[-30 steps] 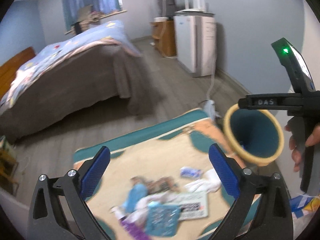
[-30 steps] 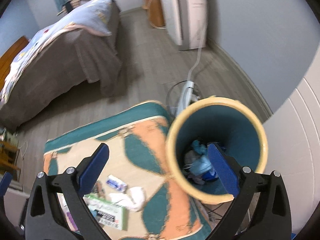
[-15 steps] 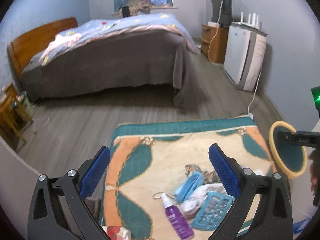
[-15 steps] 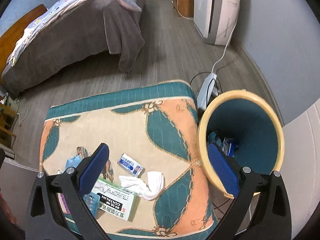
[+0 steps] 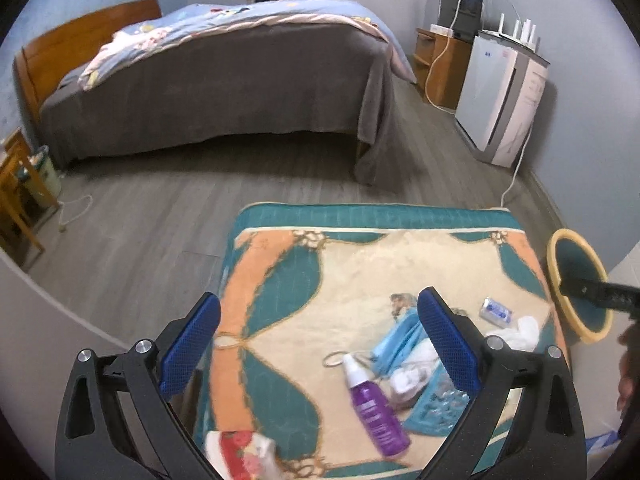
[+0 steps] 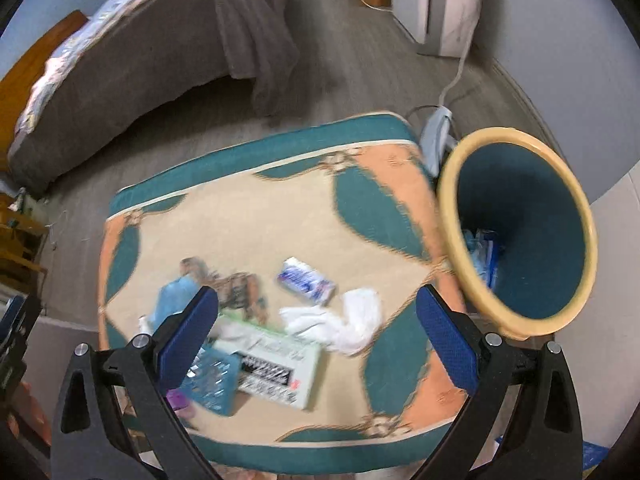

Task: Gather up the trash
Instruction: 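Move both grippers back over the rug toward the remaining trash, then grasp the red-and-white paper item with the left gripper while the right grasps the blue blister pack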

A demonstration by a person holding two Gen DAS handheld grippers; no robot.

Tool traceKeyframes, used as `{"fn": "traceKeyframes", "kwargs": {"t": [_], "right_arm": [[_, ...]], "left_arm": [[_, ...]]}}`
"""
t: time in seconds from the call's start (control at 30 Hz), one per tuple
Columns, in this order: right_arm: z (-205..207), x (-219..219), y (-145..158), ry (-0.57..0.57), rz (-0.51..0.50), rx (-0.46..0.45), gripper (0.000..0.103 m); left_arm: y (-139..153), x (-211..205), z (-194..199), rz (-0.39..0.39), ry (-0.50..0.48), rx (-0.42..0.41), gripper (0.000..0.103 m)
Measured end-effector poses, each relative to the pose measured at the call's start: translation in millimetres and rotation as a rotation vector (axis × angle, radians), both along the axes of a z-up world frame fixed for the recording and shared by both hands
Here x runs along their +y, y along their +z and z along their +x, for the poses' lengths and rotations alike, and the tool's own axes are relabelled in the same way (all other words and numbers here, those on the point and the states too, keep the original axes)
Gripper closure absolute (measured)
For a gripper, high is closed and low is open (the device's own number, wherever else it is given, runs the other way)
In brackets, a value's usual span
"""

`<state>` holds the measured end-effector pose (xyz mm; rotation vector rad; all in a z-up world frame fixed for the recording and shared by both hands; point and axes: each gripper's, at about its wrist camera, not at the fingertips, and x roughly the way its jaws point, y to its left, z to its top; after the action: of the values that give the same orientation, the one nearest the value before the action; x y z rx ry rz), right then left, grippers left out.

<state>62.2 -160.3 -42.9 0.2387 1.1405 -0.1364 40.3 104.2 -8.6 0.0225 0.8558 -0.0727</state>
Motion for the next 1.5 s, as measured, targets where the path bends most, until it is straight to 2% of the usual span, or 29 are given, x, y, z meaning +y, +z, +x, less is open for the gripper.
{"fn": "traceKeyframes", "kwargs": {"t": [0.1, 0.2, 0.4, 0.6, 0.67, 0.7, 0.8, 0.9, 1.0, 1.07, 1.1, 1.27, 1.33, 1.43, 1.5], "right_arm": [[-9, 17, 1, 0.029, -0.030, -0.004, 0.006], [-15, 26, -2, 0.038, -0.035, 0.005, 0.006], [-8, 36, -8, 0.083, -0.072, 0.020, 0.006], [6, 27, -19, 0.035, 0.003, 0.047, 0.006], [9, 27, -20, 0.035, 0.016, 0.052, 0.006], [11, 27, -20, 0.039, 0.012, 0.053, 0.006], [14, 25, -22, 0.053, -0.001, 0.058, 0.006], [18, 19, -22, 0.047, 0.003, 0.060, 0.006], [20, 16, -23, 0.036, 0.017, 0.059, 0.006], [21, 15, -23, 0.034, 0.031, 0.059, 0.006], [21, 15, -23, 0.035, 0.036, 0.058, 0.006], [19, 22, -22, 0.061, 0.043, 0.058, 0.006], [17, 27, -23, 0.074, 0.040, 0.062, 0.006], [11, 38, -27, 0.096, 0.064, 0.079, 0.006], [7, 49, -30, 0.114, 0.074, 0.090, 0.006]], "left_arm": [[1, 9, -4, 0.023, 0.007, -0.003, 0.005], [-3, 18, -3, 0.005, 0.029, 0.028, 0.005], [-15, 27, -10, 0.030, 0.088, 0.070, 0.006], [-61, 33, -35, -0.021, 0.210, 0.204, 0.008], [-78, 32, -42, -0.012, 0.235, 0.250, 0.009], [-82, 30, -44, 0.001, 0.235, 0.263, 0.012], [-102, 27, -51, 0.071, 0.239, 0.351, 0.040], [-119, 43, -59, 0.028, 0.298, 0.454, 0.050], [-128, 54, -61, 0.027, 0.324, 0.507, 0.070], [-128, 55, -61, 0.031, 0.307, 0.497, 0.080], [-124, 50, -59, 0.066, 0.281, 0.469, 0.088], [-100, 34, -53, 0.087, 0.184, 0.371, 0.090], [-81, 24, -48, 0.099, 0.142, 0.322, 0.089], [-50, 14, -42, 0.059, 0.075, 0.263, 0.089], [-32, 8, -38, 0.065, 0.022, 0.229, 0.089]]}}
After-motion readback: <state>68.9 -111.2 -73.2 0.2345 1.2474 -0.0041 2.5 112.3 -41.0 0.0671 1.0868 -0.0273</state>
